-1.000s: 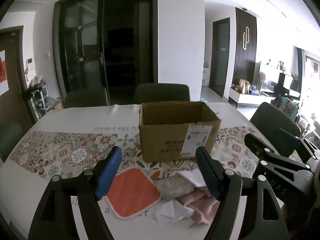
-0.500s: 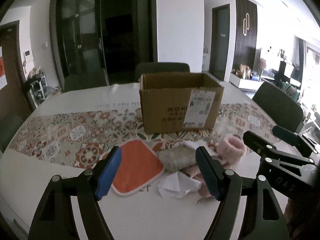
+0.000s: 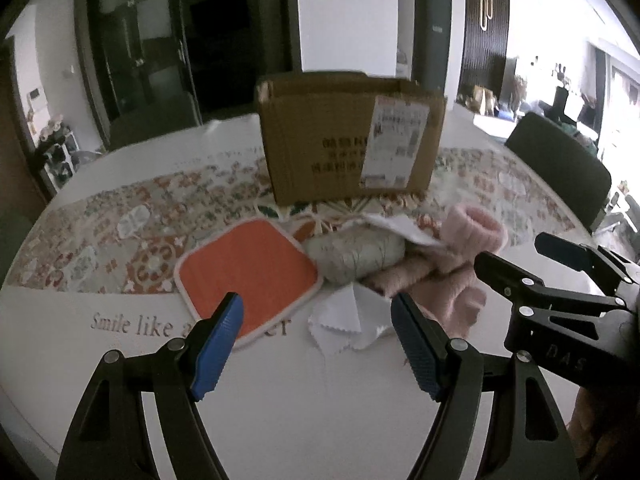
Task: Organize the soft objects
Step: 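Move both tools back toward the remaining soft items on the table, then grasp the white wipe with the left tool while the right tool grasps a pink towel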
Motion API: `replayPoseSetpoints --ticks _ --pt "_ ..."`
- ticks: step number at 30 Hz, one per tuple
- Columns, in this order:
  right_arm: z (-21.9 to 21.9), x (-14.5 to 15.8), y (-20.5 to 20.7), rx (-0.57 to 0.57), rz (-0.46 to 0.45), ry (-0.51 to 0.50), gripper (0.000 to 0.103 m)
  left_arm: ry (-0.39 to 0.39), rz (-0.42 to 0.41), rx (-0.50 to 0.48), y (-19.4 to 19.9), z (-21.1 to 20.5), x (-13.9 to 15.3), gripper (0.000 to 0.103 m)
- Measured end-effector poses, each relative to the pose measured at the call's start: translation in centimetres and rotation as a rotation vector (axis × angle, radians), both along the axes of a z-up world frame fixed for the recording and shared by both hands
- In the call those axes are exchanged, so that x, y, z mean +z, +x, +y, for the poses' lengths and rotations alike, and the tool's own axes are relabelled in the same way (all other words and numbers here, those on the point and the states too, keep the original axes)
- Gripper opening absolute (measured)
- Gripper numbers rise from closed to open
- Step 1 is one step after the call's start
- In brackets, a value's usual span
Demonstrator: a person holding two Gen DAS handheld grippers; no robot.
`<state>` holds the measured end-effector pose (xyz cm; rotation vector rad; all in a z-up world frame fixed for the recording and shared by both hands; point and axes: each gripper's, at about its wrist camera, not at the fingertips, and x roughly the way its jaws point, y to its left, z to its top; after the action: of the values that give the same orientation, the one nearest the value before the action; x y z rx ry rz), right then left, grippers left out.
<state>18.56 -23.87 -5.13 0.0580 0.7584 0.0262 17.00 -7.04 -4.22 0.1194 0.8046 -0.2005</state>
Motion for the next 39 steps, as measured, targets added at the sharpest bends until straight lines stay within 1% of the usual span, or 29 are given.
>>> replayPoseSetpoints --ticks 10,15,20,23,26,32,34,36,37,38,39 --pt "0.1 -3.4 1.7 0.031 0.101 -0.012 0.081 0.007 0.111 -0.063 1.9 -0.6 -3.5 0.076" --pt "0.0 -4.8 2.6 0.036 0.133 -0.021 0.08 0.008 0.152 -0.085 2.7 -0.9 -5.0 0.076" --pt "-0.2 -6.0 3.4 0.035 0.159 -0.024 0.079 0.008 0.175 -0.114 3.5 -1.3 -6.2 0.076" --pt "-0.3 -6.6 3.9 0.041 0.176 -0.014 0.077 -0.008 0.186 -0.133 4.0 -1.5 -6.7 0.076" --pt "-0.2 -7.2 4.4 0.044 0.189 -0.017 0.076 -0.038 0.215 -0.142 4.7 -1.7 -7.3 0.076" --pt "0.1 -8.2 5.3 0.047 0.213 -0.017 0.061 -0.054 0.247 -0.124 5.7 -1.9 -8.5 0.075" --pt "0.2 -8.5 5.4 0.051 0.215 -0.023 0.058 -0.055 0.253 -0.12 5.9 -2.0 -8.9 0.072" --pt "0.4 -8.5 5.3 0.058 0.204 -0.028 0.051 -0.048 0.237 -0.121 5.8 -2.0 -8.8 0.066" --pt "0.5 -8.5 5.3 0.066 0.201 -0.027 0.045 -0.047 0.233 -0.121 5.8 -2.0 -8.8 0.064" --pt "0.6 -8.4 5.3 0.076 0.199 -0.026 0.038 -0.055 0.228 -0.123 5.8 -1.9 -8.7 0.059" --pt "0.7 -8.4 5.4 0.085 0.197 -0.023 0.034 -0.063 0.225 -0.125 5.9 -1.9 -8.7 0.051"
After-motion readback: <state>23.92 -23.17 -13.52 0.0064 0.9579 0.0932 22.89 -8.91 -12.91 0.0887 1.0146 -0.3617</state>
